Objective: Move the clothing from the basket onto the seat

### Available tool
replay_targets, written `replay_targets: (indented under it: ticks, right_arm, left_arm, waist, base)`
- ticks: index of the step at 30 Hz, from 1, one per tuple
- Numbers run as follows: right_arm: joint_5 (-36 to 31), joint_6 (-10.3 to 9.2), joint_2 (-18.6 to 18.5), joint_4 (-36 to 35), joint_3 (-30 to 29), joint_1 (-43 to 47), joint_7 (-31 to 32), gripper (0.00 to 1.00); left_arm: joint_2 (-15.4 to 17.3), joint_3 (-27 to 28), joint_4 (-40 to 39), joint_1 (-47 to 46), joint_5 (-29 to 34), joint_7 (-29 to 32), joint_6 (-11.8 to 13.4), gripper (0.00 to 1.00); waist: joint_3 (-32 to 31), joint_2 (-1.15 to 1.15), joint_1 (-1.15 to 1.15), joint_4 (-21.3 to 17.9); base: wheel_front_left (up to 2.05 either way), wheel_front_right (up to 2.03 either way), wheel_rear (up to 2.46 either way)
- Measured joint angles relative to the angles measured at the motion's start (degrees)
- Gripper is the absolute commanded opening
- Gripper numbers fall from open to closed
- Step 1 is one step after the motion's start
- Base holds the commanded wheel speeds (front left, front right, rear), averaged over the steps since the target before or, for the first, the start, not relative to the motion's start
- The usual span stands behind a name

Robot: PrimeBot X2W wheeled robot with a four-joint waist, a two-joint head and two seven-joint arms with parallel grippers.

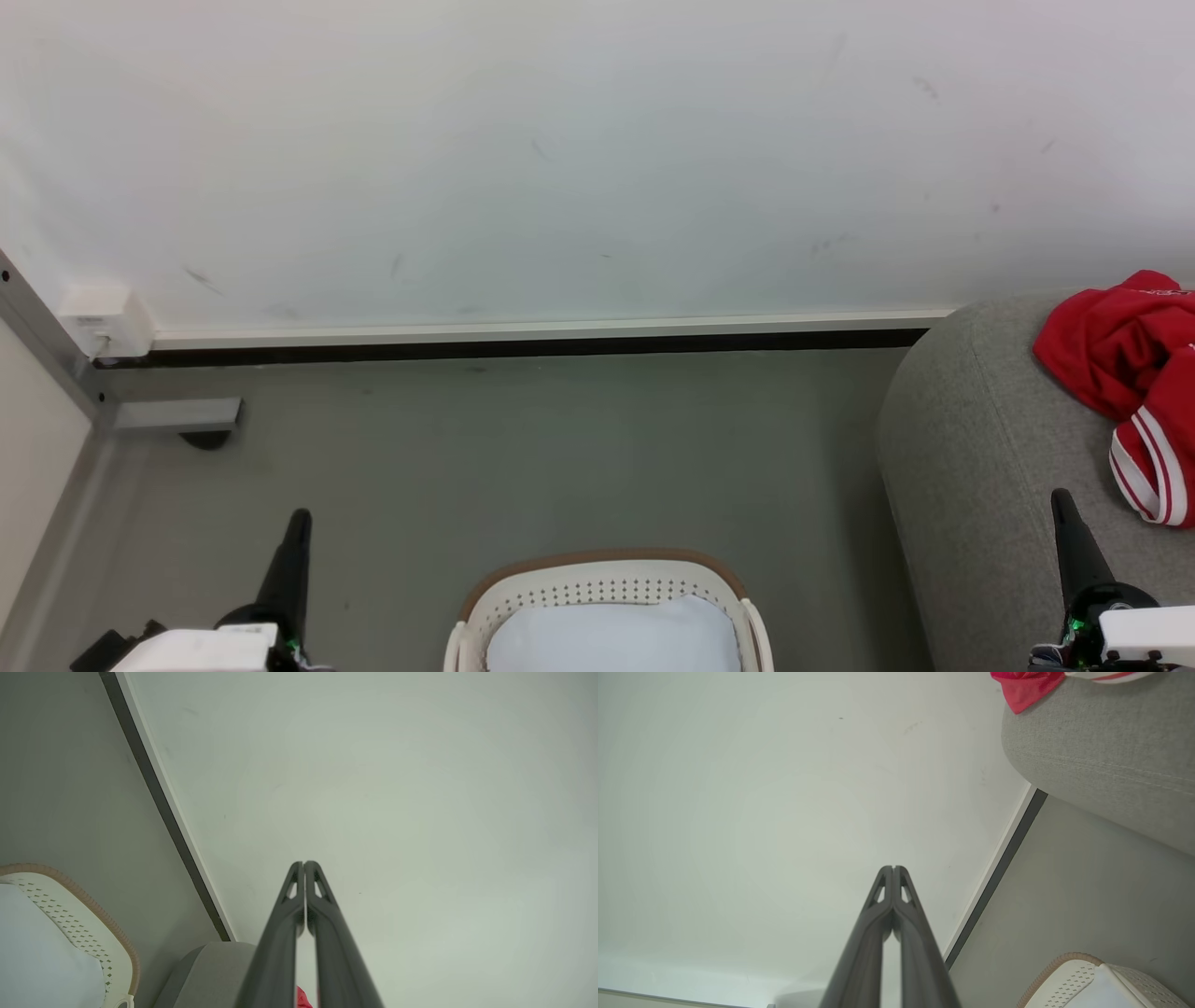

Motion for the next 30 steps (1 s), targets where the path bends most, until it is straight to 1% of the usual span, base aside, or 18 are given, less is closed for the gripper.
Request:
replay_targets:
  ticks: [20,30]
  right_arm:
    - [7.1,0.0,0.3,-0.3,-1.8,0.0,2.2,0.0]
    - [7.9,0.0,0.4,-0.4,-2.0,0.0,2.4,0.0]
  left_arm:
    - [0.1,0.8,-0.2,-0.4,-7.5,2.1,-0.3,0.0]
    - [0.1,0.9,-0.2,-0.4,-8.1,2.4,-0.3,0.0]
  waist:
    - [0.1,0.0,0.0,0.8]
    - [0.1,0.0,0.0,0.9]
  base:
    - [0.0,0.0,0.0]
    - [0.0,0.0,0.0]
